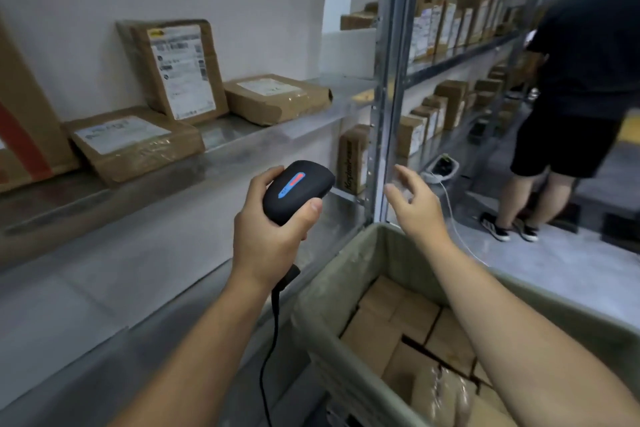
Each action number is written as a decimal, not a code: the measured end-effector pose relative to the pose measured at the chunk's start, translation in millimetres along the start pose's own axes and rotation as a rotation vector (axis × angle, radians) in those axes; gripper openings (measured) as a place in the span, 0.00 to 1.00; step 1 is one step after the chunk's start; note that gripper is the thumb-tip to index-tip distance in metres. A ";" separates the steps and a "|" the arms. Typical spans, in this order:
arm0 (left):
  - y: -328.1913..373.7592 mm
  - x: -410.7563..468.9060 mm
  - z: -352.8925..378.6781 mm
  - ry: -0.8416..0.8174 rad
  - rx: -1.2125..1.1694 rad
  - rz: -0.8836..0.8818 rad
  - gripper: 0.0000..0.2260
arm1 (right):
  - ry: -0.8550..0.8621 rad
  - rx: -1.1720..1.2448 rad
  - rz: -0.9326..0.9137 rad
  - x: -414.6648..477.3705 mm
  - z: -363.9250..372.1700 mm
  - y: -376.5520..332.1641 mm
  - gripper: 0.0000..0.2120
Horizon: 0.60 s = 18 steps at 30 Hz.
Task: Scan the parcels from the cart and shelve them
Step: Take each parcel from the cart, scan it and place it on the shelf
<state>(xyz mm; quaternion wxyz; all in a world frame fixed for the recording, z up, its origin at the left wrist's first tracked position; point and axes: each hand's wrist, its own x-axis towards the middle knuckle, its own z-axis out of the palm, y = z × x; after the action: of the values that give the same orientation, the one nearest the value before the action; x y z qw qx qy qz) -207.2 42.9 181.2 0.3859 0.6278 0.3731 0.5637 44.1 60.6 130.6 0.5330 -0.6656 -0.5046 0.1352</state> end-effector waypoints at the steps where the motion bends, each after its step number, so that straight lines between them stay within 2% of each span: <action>1: -3.8 -3.5 2.5 -0.018 -0.006 -0.011 0.25 | 0.009 -0.011 0.020 -10.6 -4.0 5.3 0.25; 11: -45.9 -42.4 25.6 -0.171 0.036 -0.097 0.23 | 0.072 -0.091 0.201 -101.8 -25.5 55.1 0.24; 18: -70.6 -62.0 53.4 -0.275 0.069 -0.172 0.24 | 0.105 -0.073 0.338 -131.9 -35.3 98.0 0.23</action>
<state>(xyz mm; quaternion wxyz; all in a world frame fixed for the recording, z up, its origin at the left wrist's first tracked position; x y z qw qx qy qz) -161.7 13.4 87.8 0.4584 0.6775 0.3882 0.4244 61.2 -59.7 14.5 0.5039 -0.7660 -0.3614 0.1697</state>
